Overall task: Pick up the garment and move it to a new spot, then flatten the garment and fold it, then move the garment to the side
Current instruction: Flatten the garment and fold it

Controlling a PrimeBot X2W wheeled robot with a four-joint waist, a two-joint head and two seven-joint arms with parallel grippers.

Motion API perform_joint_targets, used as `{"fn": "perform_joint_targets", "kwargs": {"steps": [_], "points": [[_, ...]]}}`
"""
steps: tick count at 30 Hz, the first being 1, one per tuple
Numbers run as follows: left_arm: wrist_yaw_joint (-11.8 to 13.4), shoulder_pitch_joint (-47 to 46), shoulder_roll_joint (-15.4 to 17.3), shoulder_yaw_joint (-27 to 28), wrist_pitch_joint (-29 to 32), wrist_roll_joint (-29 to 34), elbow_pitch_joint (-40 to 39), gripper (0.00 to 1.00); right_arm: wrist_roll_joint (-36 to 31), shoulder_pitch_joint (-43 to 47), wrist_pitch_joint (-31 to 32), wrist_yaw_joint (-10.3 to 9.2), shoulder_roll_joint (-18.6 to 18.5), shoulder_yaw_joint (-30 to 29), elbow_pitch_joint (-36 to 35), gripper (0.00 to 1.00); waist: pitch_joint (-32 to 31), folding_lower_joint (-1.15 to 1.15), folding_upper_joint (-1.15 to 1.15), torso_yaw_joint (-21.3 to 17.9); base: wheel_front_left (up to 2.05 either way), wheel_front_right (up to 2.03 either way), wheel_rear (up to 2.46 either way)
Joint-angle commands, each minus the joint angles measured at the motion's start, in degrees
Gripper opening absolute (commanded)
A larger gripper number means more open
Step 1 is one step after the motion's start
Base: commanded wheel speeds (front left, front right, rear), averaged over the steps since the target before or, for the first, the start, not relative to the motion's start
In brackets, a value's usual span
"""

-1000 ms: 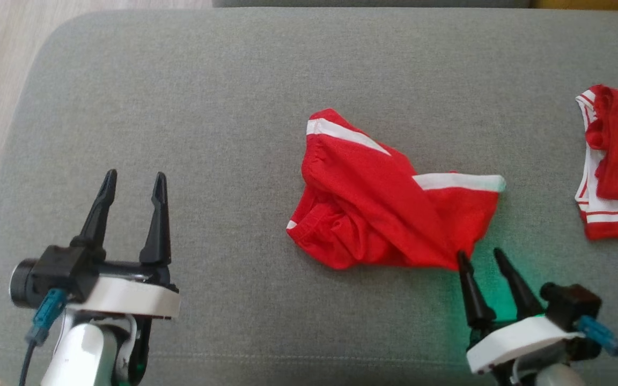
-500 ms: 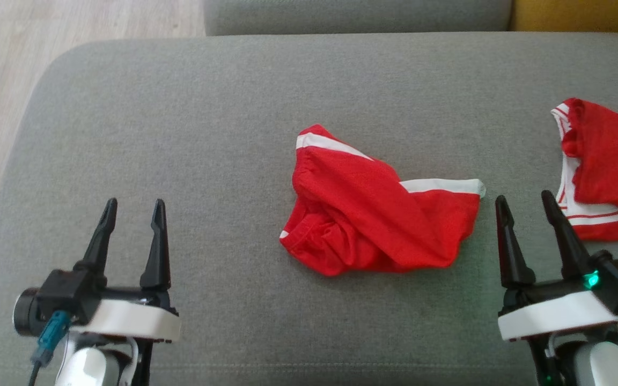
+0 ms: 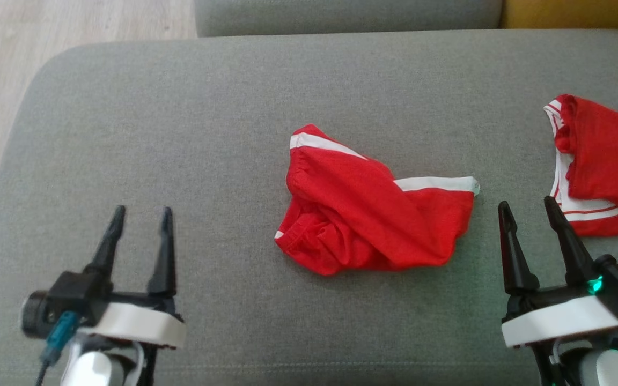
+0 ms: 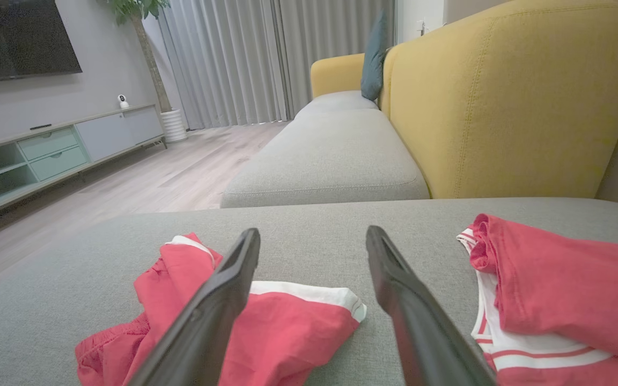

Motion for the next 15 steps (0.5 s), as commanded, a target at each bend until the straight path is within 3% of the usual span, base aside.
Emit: {"fn": "perform_joint_targets", "kwargs": {"steps": [1, 8, 15], "points": [[-0.77, -3.56, 0.95, 1.04, 0.48, 0.58, -1.48, 1.0, 0.1, -1.51, 0.04, -0.04, -0.29, 1.23, -2.4, 1.0, 0.55, 0.0, 0.0, -0.14, 0.0, 0.0, 0.0], [-6.53, -13.17, -1.14, -5.47, 5.6, 0.16, 3.85, 1.0, -0.2, -3.16, 0.33, -0.04, -0.29, 2.34, -2.65, 1.0, 4.19, 0.0, 0.0, -2.31, 0.0, 0.0, 0.0], [-10.74, -23.64, -3.99, -9.6, 12.38, -2.47, 16.41, 1.0, 0.31, -4.77, -0.14, -0.04, -0.29, 3.36, -1.92, 1.0, 7.5, 0.0, 0.0, -6.29, 0.0, 0.0, 0.0]]}}
